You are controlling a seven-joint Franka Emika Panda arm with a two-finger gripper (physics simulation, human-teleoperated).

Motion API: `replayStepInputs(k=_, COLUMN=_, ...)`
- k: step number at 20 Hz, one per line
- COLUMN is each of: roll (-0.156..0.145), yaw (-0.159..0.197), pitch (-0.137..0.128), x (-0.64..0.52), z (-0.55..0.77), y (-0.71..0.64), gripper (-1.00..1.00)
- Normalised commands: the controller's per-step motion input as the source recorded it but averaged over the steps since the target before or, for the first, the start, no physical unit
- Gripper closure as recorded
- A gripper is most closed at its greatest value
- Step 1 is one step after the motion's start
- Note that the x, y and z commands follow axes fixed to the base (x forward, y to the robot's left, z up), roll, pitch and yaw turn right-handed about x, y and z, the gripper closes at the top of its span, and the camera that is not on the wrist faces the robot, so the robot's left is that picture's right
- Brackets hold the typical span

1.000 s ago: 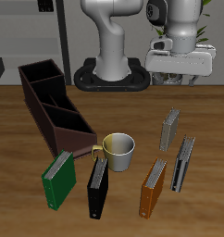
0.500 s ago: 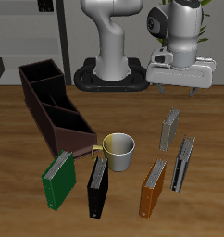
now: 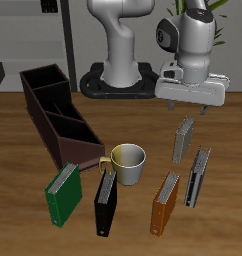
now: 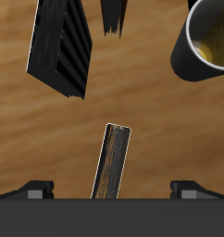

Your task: Place the yellow book into the right desk caddy's back compartment

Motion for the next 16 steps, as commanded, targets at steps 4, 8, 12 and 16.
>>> replayStepInputs(k=4, roll=-0.010, yaw=0.025, pitch=-0.049, x=-0.02, z=-0.22, y=0.05, gripper=-1.00)
replayStepInputs(k=8, roll=-0.009, yaw=-0.001, pitch=-0.025, x=-0.04, z=-0.12, y=0.01, gripper=-1.00)
replayStepInputs(k=12, roll=-0.003, yaw=0.020, pitch=-0.091, x=-0.16, z=-0.11, y=0.09, gripper=-1.00)
replayStepInputs(k=16, roll=-0.007, yaw=-0.023, pitch=-0.023, x=-0.06, z=-0.17, y=0.01, gripper=-1.00)
